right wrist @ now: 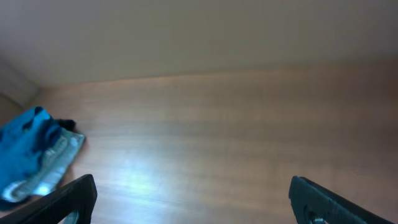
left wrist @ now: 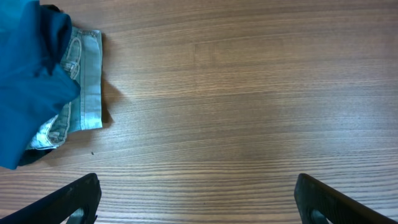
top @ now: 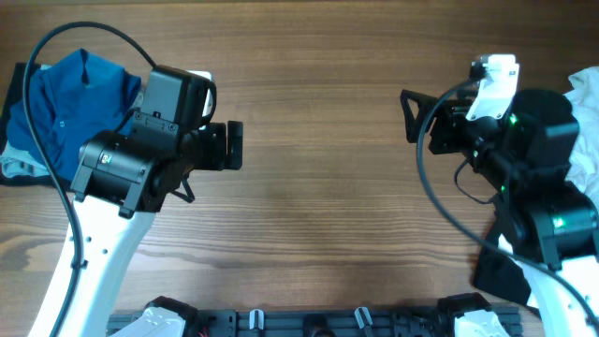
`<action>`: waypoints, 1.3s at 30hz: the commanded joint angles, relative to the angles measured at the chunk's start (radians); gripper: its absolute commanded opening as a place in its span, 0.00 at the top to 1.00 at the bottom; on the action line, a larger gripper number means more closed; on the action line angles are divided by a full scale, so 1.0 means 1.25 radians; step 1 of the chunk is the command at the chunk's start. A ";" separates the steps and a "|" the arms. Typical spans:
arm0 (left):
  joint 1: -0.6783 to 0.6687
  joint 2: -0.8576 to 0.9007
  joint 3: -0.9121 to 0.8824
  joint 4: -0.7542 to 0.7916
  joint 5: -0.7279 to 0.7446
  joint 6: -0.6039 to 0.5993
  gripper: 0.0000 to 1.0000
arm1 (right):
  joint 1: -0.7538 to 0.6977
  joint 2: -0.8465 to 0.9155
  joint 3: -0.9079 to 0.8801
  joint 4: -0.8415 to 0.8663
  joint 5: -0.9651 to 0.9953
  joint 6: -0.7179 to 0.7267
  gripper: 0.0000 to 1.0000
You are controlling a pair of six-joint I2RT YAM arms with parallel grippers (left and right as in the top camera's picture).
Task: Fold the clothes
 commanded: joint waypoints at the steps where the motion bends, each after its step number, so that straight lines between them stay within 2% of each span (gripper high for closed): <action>1: -0.004 0.003 -0.005 0.003 -0.010 -0.013 0.00 | -0.003 -0.101 -0.100 0.102 0.004 -0.237 0.00; 5: -0.004 0.003 -0.005 0.003 -0.010 -0.013 0.00 | -0.003 -0.216 -0.264 0.227 0.003 -0.316 0.00; 8: -0.004 0.003 -0.005 0.003 -0.010 -0.013 0.00 | -0.003 -0.322 -0.392 0.258 0.004 -0.361 0.00; 11: -0.004 0.003 -0.005 0.002 -0.010 -0.013 0.00 | -0.003 -0.439 -0.523 0.275 0.011 -0.357 0.00; 17: -0.004 0.003 -0.005 0.003 -0.010 -0.013 0.00 | -0.003 -0.619 -0.700 0.278 0.079 -0.148 0.00; 22: -0.004 0.003 -0.005 0.003 -0.010 -0.013 0.00 | -0.003 -0.760 -0.837 0.322 0.081 -0.111 0.00; 33: -0.004 0.003 -0.005 0.003 -0.010 -0.013 0.00 | -0.003 -0.791 -0.910 0.449 0.075 -0.113 0.00; 39: -0.004 0.003 -0.005 0.003 -0.010 -0.013 0.00 | -0.003 -0.790 -0.912 0.452 0.075 -0.113 0.00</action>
